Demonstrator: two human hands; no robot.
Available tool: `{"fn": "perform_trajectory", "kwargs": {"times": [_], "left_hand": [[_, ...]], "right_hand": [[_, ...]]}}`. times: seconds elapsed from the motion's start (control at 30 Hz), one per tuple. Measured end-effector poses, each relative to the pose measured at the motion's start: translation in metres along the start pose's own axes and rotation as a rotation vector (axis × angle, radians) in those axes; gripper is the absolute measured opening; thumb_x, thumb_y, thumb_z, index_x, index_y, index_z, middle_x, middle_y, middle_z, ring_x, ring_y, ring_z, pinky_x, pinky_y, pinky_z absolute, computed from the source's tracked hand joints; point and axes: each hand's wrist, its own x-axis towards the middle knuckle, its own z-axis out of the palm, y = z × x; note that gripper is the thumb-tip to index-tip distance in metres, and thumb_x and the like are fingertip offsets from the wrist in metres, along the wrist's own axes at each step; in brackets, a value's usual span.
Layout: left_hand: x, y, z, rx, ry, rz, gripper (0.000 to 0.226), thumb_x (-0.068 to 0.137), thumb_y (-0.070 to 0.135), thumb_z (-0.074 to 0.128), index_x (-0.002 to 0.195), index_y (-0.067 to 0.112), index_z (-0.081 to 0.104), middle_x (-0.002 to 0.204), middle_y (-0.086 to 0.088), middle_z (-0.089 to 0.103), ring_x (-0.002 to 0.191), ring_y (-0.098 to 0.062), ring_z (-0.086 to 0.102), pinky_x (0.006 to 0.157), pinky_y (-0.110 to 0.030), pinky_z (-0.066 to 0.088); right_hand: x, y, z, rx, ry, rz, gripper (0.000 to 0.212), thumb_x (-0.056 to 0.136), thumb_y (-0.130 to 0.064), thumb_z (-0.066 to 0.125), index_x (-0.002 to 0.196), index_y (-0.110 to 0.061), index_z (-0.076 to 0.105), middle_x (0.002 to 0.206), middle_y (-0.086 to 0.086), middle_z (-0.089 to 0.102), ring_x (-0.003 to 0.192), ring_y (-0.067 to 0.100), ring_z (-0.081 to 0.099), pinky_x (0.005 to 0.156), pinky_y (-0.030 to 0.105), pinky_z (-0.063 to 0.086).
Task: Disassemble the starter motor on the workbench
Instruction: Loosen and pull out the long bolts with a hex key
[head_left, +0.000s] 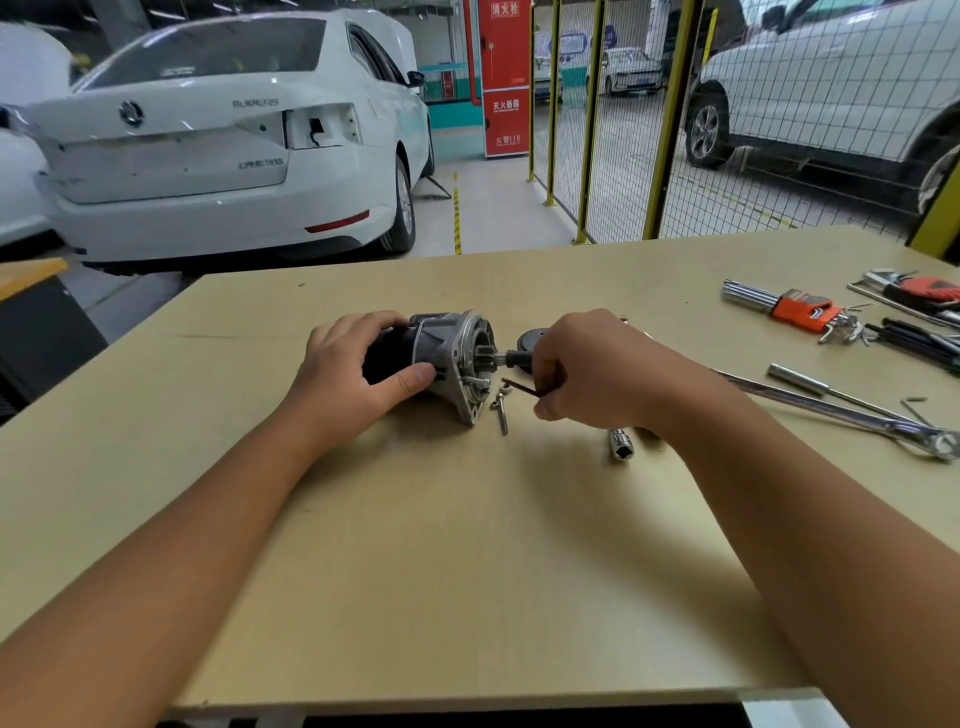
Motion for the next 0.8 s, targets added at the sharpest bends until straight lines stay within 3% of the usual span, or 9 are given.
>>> {"fn": "perform_trajectory", "kwargs": {"times": [0.17, 0.3, 0.4, 0.53, 0.67, 0.8], "left_hand": [[0.001, -0.001, 0.0, 0.009, -0.002, 0.007, 0.078, 0.069, 0.083, 0.056, 0.133, 0.039, 0.059, 0.131, 0.011, 0.058, 0.126, -0.02, 0.039, 0.101, -0.036, 0.033], [0.001, -0.001, 0.001, 0.018, 0.005, 0.017, 0.078, 0.07, 0.083, 0.055, 0.133, 0.038, 0.059, 0.131, 0.01, 0.059, 0.125, -0.02, 0.04, 0.101, -0.035, 0.033], [0.0, -0.001, 0.001, 0.024, 0.004, 0.017, 0.078, 0.07, 0.083, 0.055, 0.133, 0.038, 0.059, 0.131, 0.011, 0.059, 0.124, -0.019, 0.04, 0.101, -0.036, 0.033], [0.0, 0.0, 0.0, 0.027, 0.004, 0.014, 0.078, 0.07, 0.082, 0.055, 0.133, 0.037, 0.058, 0.131, 0.011, 0.058, 0.124, -0.019, 0.039, 0.1, -0.036, 0.034], [-0.001, 0.002, 0.0, 0.02, 0.008, 0.017, 0.078, 0.07, 0.081, 0.055, 0.133, 0.035, 0.059, 0.128, 0.011, 0.058, 0.119, -0.015, 0.037, 0.099, -0.035, 0.033], [-0.001, 0.003, -0.001, 0.013, 0.003, 0.019, 0.077, 0.07, 0.081, 0.055, 0.133, 0.036, 0.06, 0.126, 0.012, 0.057, 0.119, -0.015, 0.038, 0.1, -0.034, 0.033]], "right_hand": [[0.003, 0.004, -0.002, -0.002, 0.016, -0.001, 0.013, 0.085, -0.015, 0.066, 0.076, -0.021, 0.06, 0.084, 0.001, 0.059, 0.079, 0.025, 0.062, 0.055, 0.03, 0.044], [0.007, -0.001, 0.005, 0.343, 0.103, -0.066, 0.008, 0.093, -0.011, 0.051, 0.087, -0.009, 0.055, 0.086, 0.01, 0.063, 0.07, 0.026, 0.069, 0.054, 0.033, 0.053], [0.009, -0.011, 0.019, 0.38, 0.188, -0.102, 0.018, 0.094, -0.02, 0.059, 0.076, -0.02, 0.053, 0.074, -0.001, 0.058, 0.068, 0.019, 0.053, 0.049, 0.015, 0.038], [0.009, -0.018, 0.036, 0.385, 0.205, -0.119, 0.029, 0.091, -0.042, 0.07, 0.07, -0.027, 0.055, 0.062, -0.008, 0.05, 0.054, 0.002, 0.052, 0.045, 0.017, 0.034], [0.013, -0.018, 0.044, 0.324, 0.208, -0.128, 0.026, 0.094, -0.035, 0.068, 0.08, -0.013, 0.065, 0.063, -0.005, 0.053, 0.057, 0.007, 0.049, 0.051, 0.024, 0.033], [0.013, -0.017, 0.042, 0.352, 0.198, -0.123, 0.024, 0.094, -0.033, 0.068, 0.077, -0.016, 0.063, 0.063, -0.006, 0.054, 0.052, 0.006, 0.051, 0.046, 0.018, 0.032]]}}
